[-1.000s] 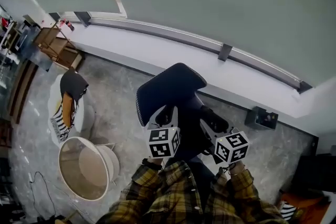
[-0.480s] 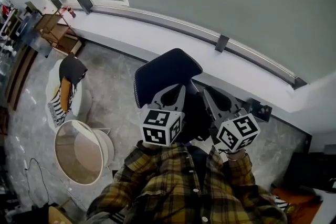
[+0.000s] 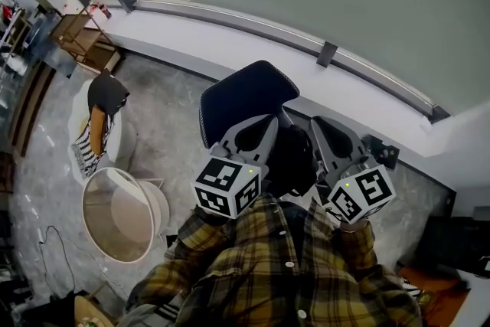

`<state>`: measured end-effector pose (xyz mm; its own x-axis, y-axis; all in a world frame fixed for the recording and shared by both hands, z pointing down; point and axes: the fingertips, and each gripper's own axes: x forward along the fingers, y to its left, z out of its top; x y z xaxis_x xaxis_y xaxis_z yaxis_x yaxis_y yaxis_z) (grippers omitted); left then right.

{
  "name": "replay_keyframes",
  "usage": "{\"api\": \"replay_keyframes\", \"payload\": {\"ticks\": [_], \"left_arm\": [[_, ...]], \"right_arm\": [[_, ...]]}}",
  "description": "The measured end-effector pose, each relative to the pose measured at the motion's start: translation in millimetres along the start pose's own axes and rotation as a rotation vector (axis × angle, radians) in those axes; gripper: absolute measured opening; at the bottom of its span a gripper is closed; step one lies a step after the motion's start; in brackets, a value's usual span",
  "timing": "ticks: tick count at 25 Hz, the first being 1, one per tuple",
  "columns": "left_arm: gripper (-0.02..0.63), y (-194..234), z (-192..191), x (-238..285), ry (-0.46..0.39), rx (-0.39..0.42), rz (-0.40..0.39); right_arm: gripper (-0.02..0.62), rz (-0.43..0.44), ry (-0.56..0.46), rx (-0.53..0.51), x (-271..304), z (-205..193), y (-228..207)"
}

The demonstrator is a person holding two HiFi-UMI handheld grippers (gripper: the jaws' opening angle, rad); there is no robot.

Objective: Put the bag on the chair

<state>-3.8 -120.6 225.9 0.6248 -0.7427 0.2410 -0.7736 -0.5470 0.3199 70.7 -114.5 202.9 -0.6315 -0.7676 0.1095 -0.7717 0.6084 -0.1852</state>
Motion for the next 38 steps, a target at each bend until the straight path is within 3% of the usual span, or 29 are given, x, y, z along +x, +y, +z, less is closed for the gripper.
{"api": "replay_keyframes", "payload": {"ticks": [8,16,24,38], "left_arm": [[0.018,-2.6,13.2,-3.2,-0.023,0.05,-0.036],[0.018,-0.7,13.2,4.9,0.001,0.056,-0.064],[0.018,-3.2,11.7,12.8,0.019,0.117,-0.082],[0.018,2.4,6.8,12.3,0.038,0.153,-0.082]], "right_arm": [[0.015,-0.005,0.028,-0.048,-1.7,0.8,-1.8],[0.015,0.003,0.057,-0.053,5.0,-4.9,-8.1],[0.015,0.02,0.075,-0.072,9.7,-7.4,-8.5],[0.015,0.014,0.09,-0.036,6.0,-12.1,-13.5]]}}
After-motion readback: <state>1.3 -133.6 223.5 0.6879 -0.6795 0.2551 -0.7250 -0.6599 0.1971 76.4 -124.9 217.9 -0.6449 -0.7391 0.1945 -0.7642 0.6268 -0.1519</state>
